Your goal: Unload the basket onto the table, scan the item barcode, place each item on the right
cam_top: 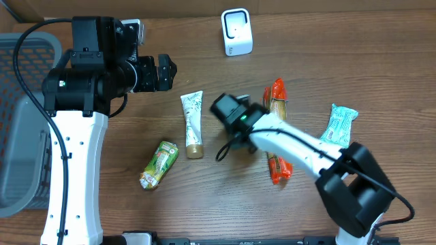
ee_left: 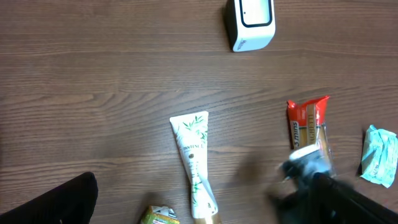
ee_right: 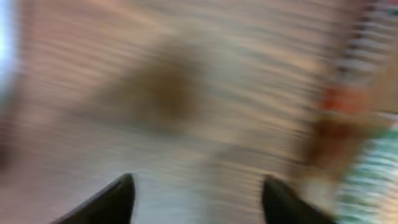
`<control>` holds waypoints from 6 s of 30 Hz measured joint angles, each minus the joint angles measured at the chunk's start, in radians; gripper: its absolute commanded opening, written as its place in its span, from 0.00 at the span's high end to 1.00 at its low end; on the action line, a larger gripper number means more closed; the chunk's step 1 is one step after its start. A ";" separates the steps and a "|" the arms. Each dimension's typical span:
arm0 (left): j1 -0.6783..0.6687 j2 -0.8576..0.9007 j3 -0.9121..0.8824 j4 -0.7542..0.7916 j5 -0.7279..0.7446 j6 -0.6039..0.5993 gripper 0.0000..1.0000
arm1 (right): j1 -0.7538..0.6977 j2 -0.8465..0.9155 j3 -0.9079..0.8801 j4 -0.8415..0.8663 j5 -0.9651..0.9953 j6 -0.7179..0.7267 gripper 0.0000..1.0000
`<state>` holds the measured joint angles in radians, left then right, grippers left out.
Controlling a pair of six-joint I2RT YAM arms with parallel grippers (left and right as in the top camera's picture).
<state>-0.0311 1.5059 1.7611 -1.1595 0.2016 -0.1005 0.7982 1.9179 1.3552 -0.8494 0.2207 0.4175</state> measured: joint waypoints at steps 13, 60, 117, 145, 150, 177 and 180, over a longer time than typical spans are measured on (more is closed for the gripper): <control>0.000 0.000 0.000 0.000 0.000 0.000 0.00 | -0.027 0.000 0.032 -0.114 -0.198 -0.010 0.04; 0.000 0.000 0.000 0.000 0.000 0.000 0.01 | -0.520 -0.063 -0.224 0.165 -0.547 -0.190 0.89; 0.000 0.000 0.000 0.000 0.000 0.000 0.00 | -0.352 0.152 0.377 -0.476 -0.546 -0.225 0.28; 0.000 0.000 0.000 0.000 0.000 0.000 0.00 | -0.230 0.209 0.218 -0.066 -0.431 -0.306 0.29; 0.000 0.000 0.000 0.000 0.000 0.000 0.00 | -0.274 0.209 0.218 -0.077 -0.369 -0.286 0.30; 0.000 0.000 0.000 0.000 0.000 0.000 0.00 | -0.785 0.212 0.475 -0.610 -0.354 -0.027 0.19; 0.000 0.000 0.000 0.000 0.000 0.000 0.00 | -0.758 0.212 0.444 -0.658 -0.351 -0.039 0.19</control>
<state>-0.0315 1.5059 1.7611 -1.1595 0.2016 -0.1001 0.0399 2.1300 1.7992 -1.5078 -0.1303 0.3790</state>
